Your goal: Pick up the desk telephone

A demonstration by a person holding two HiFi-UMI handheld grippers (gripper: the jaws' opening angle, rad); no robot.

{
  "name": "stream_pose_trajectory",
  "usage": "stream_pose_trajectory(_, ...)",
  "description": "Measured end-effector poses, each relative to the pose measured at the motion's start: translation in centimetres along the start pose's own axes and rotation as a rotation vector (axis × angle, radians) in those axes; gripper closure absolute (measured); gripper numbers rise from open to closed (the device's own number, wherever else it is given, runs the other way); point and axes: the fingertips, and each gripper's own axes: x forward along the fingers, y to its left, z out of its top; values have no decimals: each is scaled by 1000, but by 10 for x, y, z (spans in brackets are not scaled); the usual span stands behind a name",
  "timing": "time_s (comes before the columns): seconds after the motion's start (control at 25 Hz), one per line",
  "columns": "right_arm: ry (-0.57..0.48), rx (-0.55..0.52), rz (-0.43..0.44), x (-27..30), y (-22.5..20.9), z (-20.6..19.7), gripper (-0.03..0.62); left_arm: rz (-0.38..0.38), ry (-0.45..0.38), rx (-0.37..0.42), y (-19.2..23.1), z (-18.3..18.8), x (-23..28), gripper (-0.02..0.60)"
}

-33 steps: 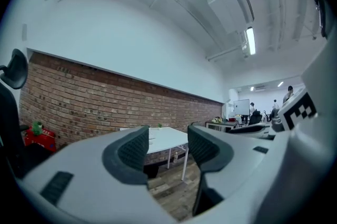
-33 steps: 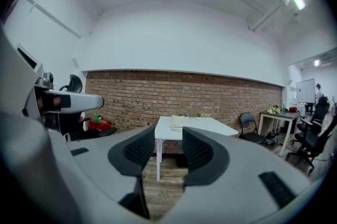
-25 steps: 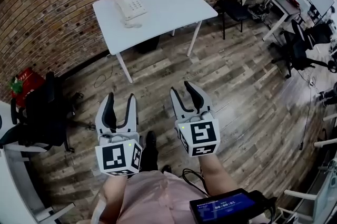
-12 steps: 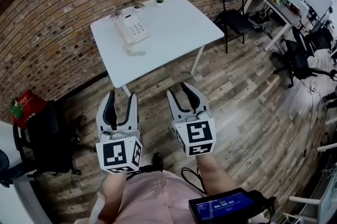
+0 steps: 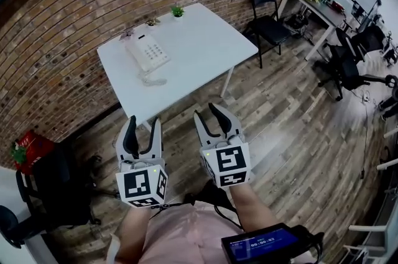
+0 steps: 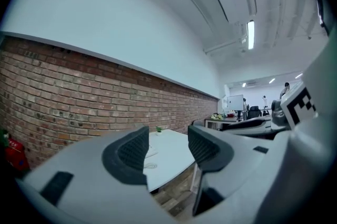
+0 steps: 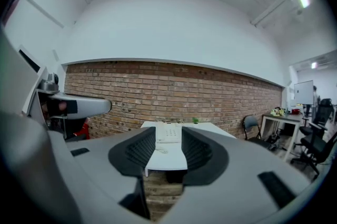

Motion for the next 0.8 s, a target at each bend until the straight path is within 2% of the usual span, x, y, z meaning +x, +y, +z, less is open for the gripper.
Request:
stream_pose_trajectory(0.2, 11, 6, -5, 19, -10, -7, 437, -26, 40, -3, -7, -18, 18, 350)
stream_pose_trajectory(0.44, 23, 21, 11, 56, -34, -15, 437, -19, 85, 5, -9, -39, 58, 348)
stream_pose_trajectory(0.6, 37, 17, 40, 98, -60, -20, 437, 17, 112, 4, -6, -50, 98, 344)
stream_pose_trajectory(0.8, 64, 26, 119, 159, -88, -18, 437, 88, 143, -4, 4, -55, 158, 341)
